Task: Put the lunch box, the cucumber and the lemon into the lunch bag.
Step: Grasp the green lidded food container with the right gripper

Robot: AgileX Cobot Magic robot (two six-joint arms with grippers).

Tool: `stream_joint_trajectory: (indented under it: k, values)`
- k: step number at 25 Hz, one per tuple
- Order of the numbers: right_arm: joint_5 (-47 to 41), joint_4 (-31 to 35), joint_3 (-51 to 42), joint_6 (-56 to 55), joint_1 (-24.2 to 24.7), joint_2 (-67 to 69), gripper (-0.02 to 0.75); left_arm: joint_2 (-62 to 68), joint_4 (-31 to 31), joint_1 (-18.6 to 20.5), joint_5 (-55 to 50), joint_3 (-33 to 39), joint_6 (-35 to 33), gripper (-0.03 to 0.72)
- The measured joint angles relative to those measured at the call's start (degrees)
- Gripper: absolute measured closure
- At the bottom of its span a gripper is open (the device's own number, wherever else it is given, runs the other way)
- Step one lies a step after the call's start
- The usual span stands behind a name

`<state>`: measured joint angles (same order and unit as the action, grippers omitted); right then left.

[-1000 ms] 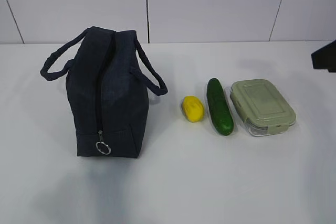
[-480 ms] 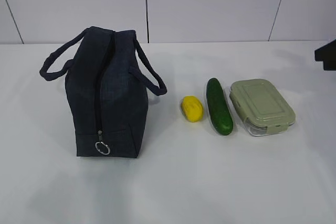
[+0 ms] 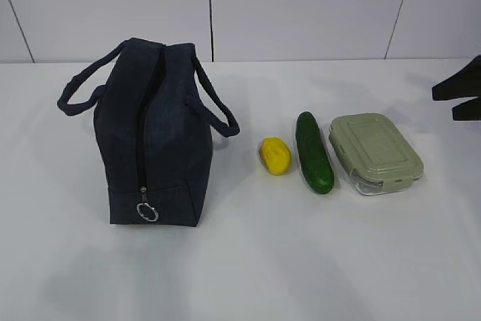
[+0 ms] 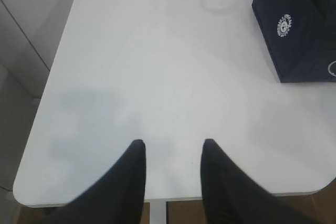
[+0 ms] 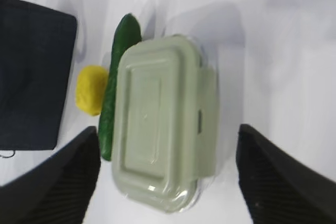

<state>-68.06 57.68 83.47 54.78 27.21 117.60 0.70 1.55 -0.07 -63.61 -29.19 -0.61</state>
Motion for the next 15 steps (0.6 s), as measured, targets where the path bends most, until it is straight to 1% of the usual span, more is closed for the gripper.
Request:
stream_joint_trajectory:
  k: [3,9,15]
  values:
    - [0.0,0.0,4.1,0.0,-1.3,3.9,0.092,0.0,0.0,0.0,0.0,0.0,0.0,0.45]
    - [-0.2,-2.4,8.9,3.1,-6.2,8.4,0.085,0.0,0.0,0.0,0.0,0.0,0.0,0.451]
    - [-0.3,-6.9,11.3,2.9,-6.6,10.8,0.094,0.0,0.0,0.0,0.0,0.0,0.0,0.451]
